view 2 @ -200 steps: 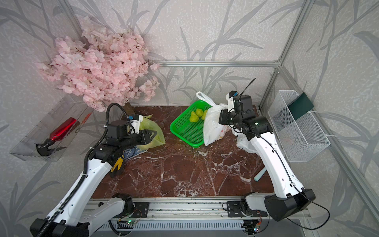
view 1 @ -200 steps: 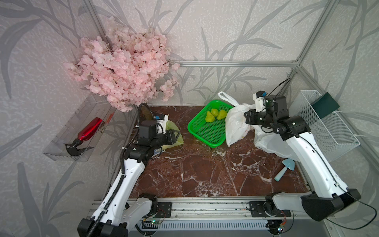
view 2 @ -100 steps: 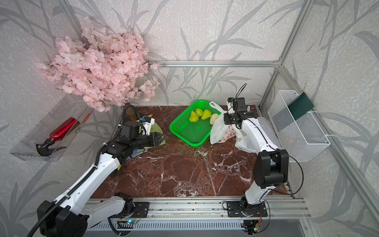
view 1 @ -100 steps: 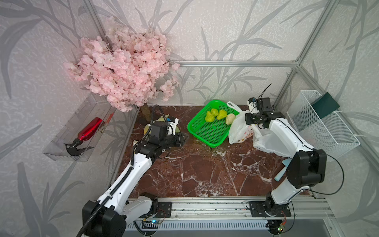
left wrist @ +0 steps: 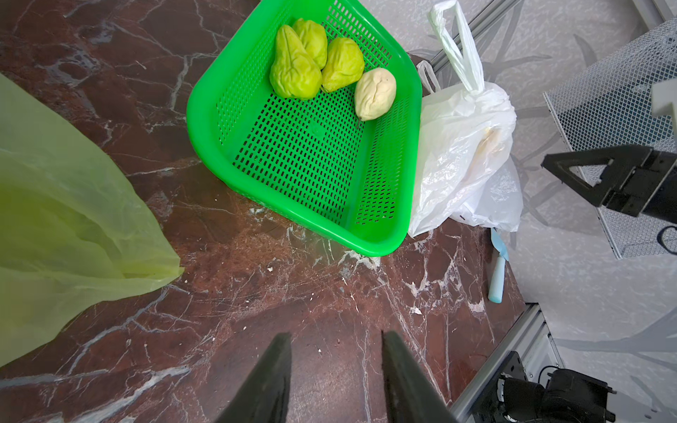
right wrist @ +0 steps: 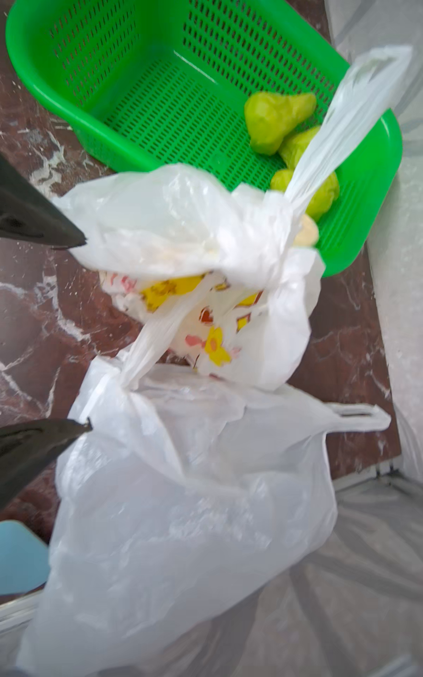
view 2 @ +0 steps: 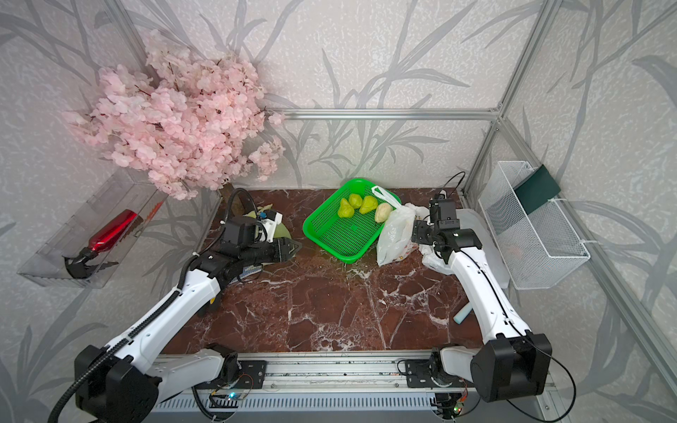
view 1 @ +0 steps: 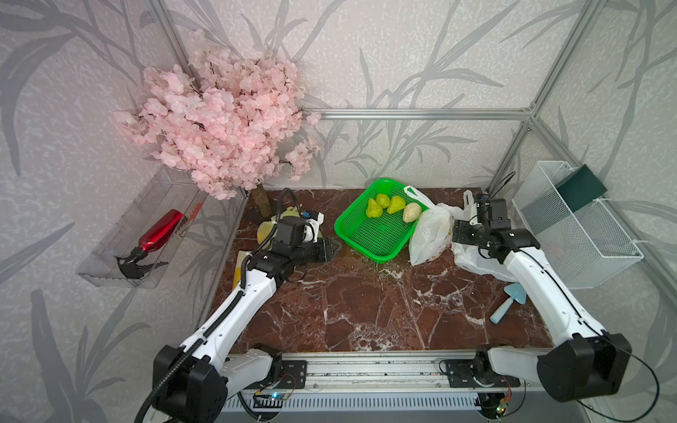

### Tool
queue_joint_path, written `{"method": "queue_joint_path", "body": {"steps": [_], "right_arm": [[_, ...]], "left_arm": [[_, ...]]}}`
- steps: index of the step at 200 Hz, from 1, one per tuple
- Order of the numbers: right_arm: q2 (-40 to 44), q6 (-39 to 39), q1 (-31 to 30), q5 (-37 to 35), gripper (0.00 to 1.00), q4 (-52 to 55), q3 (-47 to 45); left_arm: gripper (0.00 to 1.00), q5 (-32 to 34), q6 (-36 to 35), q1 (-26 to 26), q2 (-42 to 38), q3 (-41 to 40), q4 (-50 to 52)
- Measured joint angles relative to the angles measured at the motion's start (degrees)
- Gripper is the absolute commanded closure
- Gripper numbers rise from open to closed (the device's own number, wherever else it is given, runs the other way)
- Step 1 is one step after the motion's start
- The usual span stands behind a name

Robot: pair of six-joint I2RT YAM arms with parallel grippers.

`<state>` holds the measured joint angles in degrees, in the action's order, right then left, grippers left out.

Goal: Place the pears into plastic bags & tie knots
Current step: Place the plastic bag at the center of the board, then pick up the plastic bag at the center of the board.

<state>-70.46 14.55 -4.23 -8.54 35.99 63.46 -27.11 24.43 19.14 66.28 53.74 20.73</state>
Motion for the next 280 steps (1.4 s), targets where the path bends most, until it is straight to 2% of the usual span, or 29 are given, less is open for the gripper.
{"method": "queue_joint_path", "body": {"steps": [22, 73, 99, 112, 116, 121, 133, 143, 152, 169, 190, 220, 255, 280], "right_arm": [[-1.38, 1.73, 3.78, -0.66, 0.22, -1.62, -5.53], [-17.53, 3.5, 6.12, -3.21, 0.21, -7.43, -7.39], [-24.59, 3.91, 6.97, -4.17, 0.29, -8.81, -5.6], [-26.75, 3.56, 7.04, -4.72, 0.43, -9.27, -5.35], [-27.21, 3.78, 7.1, -4.81, 0.5, -9.4, -5.33], [-27.69, 3.76, 7.21, -4.98, 0.62, -9.51, -5.33], [-28.59, 3.19, 7.3, -5.11, 0.82, -9.84, -5.33], [-28.61, 3.1, 7.3, -5.18, 0.94, -9.81, -5.33], [-27.74, 2.73, 7.28, -5.66, 1.0, -9.62, -5.33], [-23.96, 2.21, 6.64, -6.69, 1.0, -8.41, -5.33], [-14.84, 0.33, 5.81, -7.87, 1.0, -5.53, -3.65], [-4.46, -1.4, 3.52, -7.76, 1.0, -0.31, 9.14], [0.81, -0.33, -1.97, 1.92, 1.0, 1.25, 24.33], [1.03, 2.78, -10.27, 11.52, 1.0, 0.63, 31.74]], "left_arm": [[0.58, -0.04, -0.24, 0.22, 0.81, 0.0, 0.0], [0.58, 0.0, -0.26, 0.42, -0.44, -0.7, 0.02], [0.58, 0.15, -0.26, 0.57, -2.54, -1.73, 0.22], [0.58, 0.24, -0.26, 0.59, -3.28, -2.03, 0.26], [0.58, 0.24, -0.26, 0.59, -3.48, -2.08, 0.28], [0.58, 0.24, -0.26, 0.59, -3.63, -2.1, 0.28], [0.58, 0.24, -0.26, 0.59, -3.85, -2.1, 0.28], [0.58, 0.24, -0.26, 0.59, -3.91, -2.1, 0.28], [0.59, 0.26, -0.22, 0.59, -3.93, -2.1, 0.31], [0.59, 0.24, -0.13, 0.59, -3.96, -2.1, 0.46], [0.61, 0.17, -0.17, 0.68, -3.96, -2.1, 0.68], [0.62, 0.37, -0.5, 2.19, -4.17, -2.08, 0.7], [0.62, 1.01, -0.33, 3.39, -6.78, -2.1, -0.31], [0.61, 1.4, -0.22, 3.41, -7.69, -2.1, -1.22]]}}
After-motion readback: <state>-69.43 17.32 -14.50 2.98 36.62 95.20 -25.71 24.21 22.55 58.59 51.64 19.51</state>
